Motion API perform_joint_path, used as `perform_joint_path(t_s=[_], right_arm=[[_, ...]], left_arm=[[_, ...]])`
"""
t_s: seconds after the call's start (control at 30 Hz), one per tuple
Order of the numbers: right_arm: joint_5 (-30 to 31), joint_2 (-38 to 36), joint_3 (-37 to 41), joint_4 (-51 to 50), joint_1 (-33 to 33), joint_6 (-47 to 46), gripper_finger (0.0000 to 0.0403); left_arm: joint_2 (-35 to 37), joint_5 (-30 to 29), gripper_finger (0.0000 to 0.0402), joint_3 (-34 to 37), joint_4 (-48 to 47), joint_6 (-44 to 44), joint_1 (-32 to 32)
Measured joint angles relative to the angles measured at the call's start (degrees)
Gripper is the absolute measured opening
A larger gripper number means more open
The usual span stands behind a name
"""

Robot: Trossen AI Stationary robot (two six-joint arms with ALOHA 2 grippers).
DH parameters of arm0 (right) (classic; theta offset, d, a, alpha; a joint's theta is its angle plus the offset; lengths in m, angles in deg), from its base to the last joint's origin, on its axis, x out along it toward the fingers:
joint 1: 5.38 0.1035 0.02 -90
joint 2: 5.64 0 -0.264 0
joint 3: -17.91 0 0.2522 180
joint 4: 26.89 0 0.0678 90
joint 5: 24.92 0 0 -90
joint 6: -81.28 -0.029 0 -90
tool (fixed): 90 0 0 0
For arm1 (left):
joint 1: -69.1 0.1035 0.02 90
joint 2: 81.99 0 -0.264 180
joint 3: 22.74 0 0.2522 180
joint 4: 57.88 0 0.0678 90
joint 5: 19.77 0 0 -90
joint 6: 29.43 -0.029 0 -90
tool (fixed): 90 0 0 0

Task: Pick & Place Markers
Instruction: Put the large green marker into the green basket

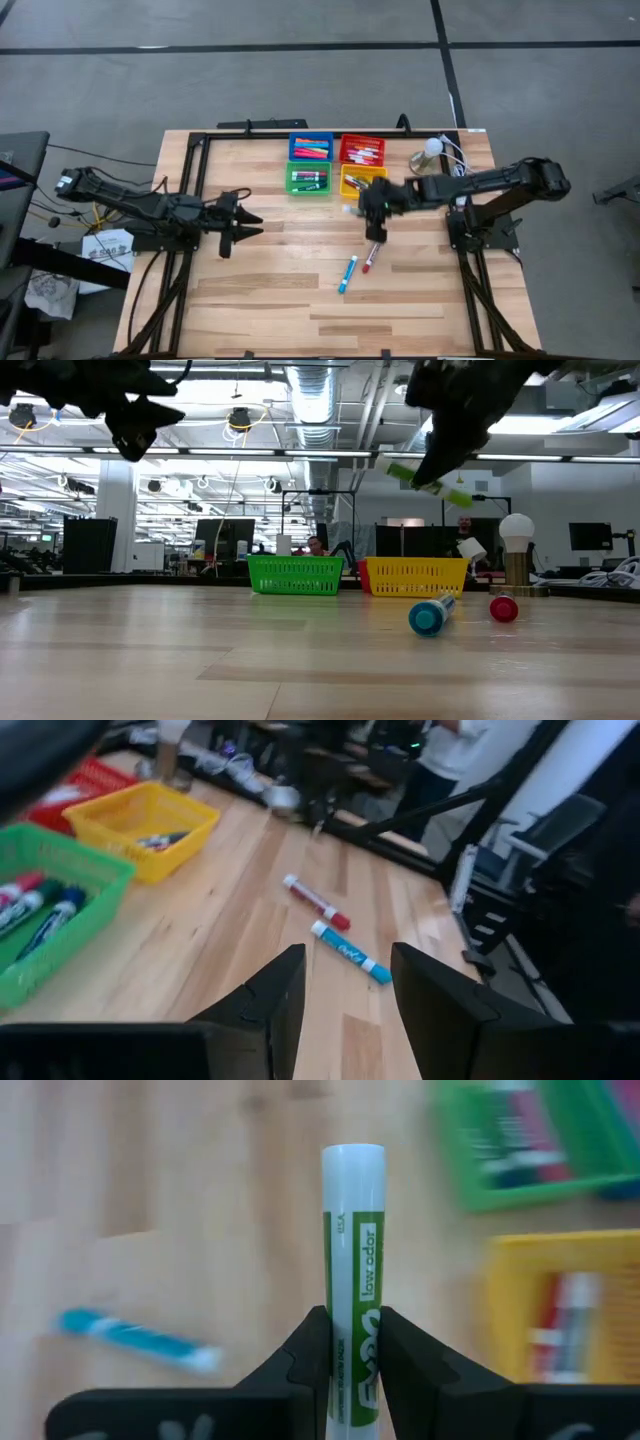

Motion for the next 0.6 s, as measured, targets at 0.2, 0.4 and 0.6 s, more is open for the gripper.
perform_joint_path(t_s=[0.2, 0.4, 0.6], right_arm=[[0.64, 0.00, -0.04, -0.23, -12.05, 9.63, 0.0058], [-2.37, 0.63, -0.10, 0.38, -21.17, 14.99, 0.0058], [-4.03, 6.13, -0.11, 1.99, -24.74, 16.34, 0.0058]], left_arm=[[5.85, 8.62, 0.0148, 0.00, -1.32, -5.65, 6.82], [7.18, 15.42, 0.0148, 0.17, -5.19, -6.62, 14.13], [7.68, 23.40, 0.0148, 2.62, -4.75, -6.04, 20.99]])
